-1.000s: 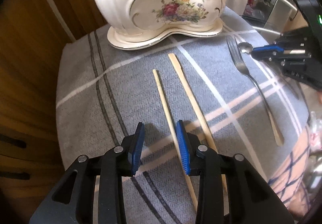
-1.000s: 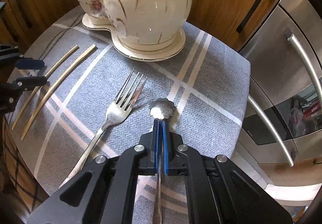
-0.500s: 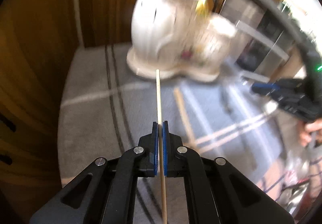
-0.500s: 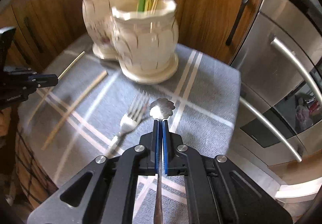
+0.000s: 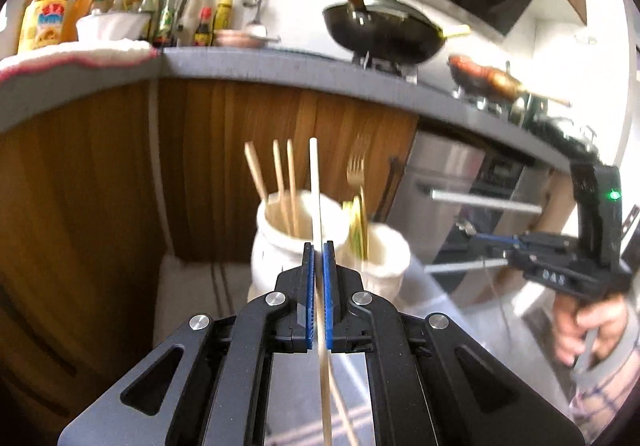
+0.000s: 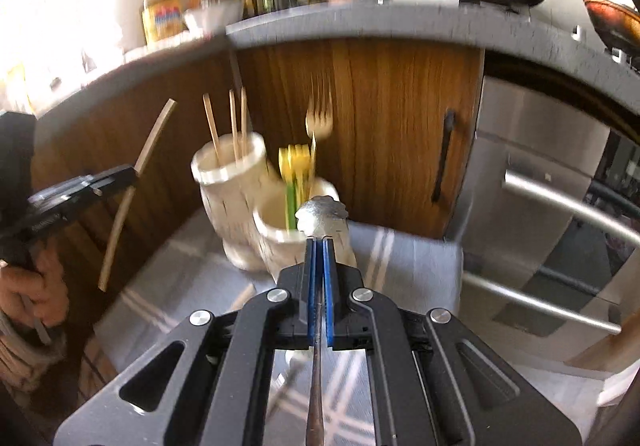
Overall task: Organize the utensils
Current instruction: 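Carry the chopstick and silver spoon up and drop them into the holder, then open both tools and return them over the table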
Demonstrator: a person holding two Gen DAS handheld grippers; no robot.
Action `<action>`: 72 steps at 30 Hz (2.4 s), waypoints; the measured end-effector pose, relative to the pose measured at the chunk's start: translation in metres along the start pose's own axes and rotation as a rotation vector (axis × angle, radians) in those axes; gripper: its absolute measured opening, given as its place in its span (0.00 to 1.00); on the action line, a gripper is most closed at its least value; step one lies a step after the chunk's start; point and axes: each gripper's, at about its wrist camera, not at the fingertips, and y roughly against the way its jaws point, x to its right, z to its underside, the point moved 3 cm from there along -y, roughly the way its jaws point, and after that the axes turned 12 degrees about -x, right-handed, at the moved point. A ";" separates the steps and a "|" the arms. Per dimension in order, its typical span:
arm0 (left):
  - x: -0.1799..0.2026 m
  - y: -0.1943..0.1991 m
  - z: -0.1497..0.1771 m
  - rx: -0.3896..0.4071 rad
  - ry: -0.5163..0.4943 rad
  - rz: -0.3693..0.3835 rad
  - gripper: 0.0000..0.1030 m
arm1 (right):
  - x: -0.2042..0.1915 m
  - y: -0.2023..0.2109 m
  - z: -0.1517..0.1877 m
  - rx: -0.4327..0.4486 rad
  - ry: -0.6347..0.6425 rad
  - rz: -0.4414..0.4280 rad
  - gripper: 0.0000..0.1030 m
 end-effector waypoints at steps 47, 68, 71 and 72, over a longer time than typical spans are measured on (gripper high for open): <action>-0.009 -0.084 -0.021 0.222 -0.007 -0.064 0.04 | -0.013 -0.081 -0.032 0.229 0.076 0.109 0.03; -0.008 -0.048 0.002 0.139 -0.034 -0.148 0.30 | -0.008 -0.066 -0.031 0.168 0.065 0.159 0.35; -0.005 -0.037 0.017 0.133 -0.041 -0.152 0.31 | -0.009 -0.048 -0.013 0.175 0.069 0.162 0.35; -0.005 -0.033 0.022 0.130 -0.038 -0.153 0.31 | -0.009 -0.044 -0.008 0.174 0.066 0.165 0.35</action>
